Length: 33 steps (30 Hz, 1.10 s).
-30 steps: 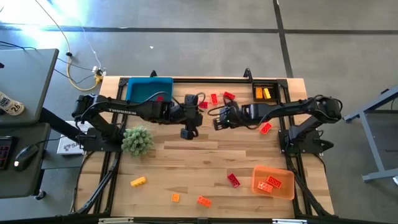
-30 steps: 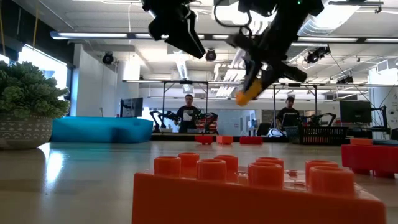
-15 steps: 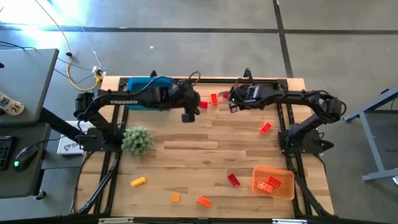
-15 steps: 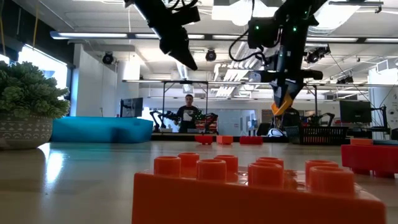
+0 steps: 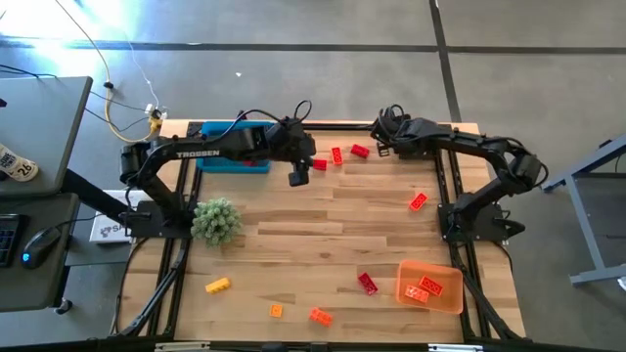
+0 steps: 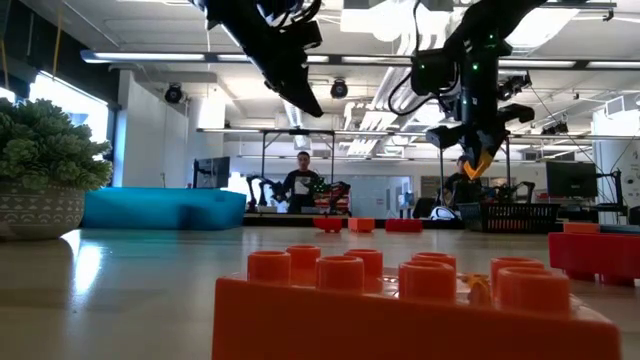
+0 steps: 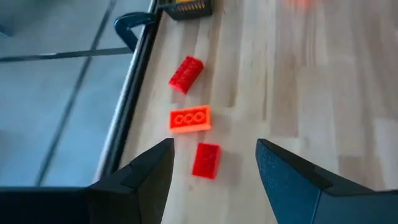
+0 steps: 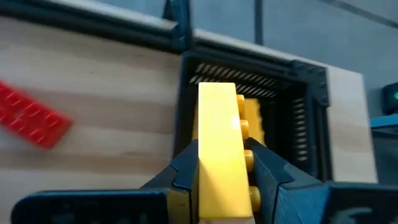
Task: Sort & place blocks by color
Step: Put the yellow game piece into the black bin
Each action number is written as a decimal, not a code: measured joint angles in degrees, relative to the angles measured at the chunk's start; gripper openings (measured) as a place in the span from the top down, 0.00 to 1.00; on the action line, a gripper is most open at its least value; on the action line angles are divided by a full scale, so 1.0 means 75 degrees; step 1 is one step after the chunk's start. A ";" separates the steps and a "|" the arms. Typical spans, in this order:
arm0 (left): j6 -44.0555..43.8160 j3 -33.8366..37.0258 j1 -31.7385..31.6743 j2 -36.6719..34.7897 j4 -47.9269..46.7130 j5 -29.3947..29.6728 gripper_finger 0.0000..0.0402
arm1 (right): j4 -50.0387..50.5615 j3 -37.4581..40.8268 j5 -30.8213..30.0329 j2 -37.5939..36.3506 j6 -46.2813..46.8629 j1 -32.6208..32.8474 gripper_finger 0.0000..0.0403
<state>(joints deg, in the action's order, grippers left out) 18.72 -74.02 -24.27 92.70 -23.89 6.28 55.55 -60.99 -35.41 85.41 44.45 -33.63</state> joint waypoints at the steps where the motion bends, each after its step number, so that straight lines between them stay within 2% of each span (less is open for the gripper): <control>1: -0.0106 -0.0002 -0.0025 0.0068 0.0070 -0.0162 0.47 | 0.0005 0.0000 -0.0080 0.0000 -0.0032 -0.0088 0.82; 8: -0.0481 -0.0003 -0.0250 0.0655 0.0215 -0.0502 0.47 | -0.0014 0.0000 -0.0047 0.0005 -0.0568 -0.0685 0.82; 19: -0.0386 -0.0003 -0.0359 0.1516 0.0740 -0.0598 0.47 | -0.0200 0.0000 0.1031 0.0054 -0.1191 -0.1564 0.82; 24: -0.0355 -0.0003 -0.0402 0.1766 0.0925 -0.0684 0.47 | -0.0333 0.0000 0.1518 0.0426 -0.1518 -0.1828 0.82; 28: -0.0358 -0.0003 -0.0484 0.1904 0.0934 -0.1011 0.47 | -0.0478 0.0000 0.1455 0.0812 -0.1594 -0.1839 0.82; 33: -0.0355 -0.0003 -0.0615 0.1933 0.1036 -0.1018 0.47 | -0.0621 0.0000 0.1259 0.1075 -0.1594 -0.1801 0.80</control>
<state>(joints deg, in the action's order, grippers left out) 16.05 -74.04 -28.88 107.20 -16.12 -1.35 50.89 -60.99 -25.97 93.47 32.49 -47.14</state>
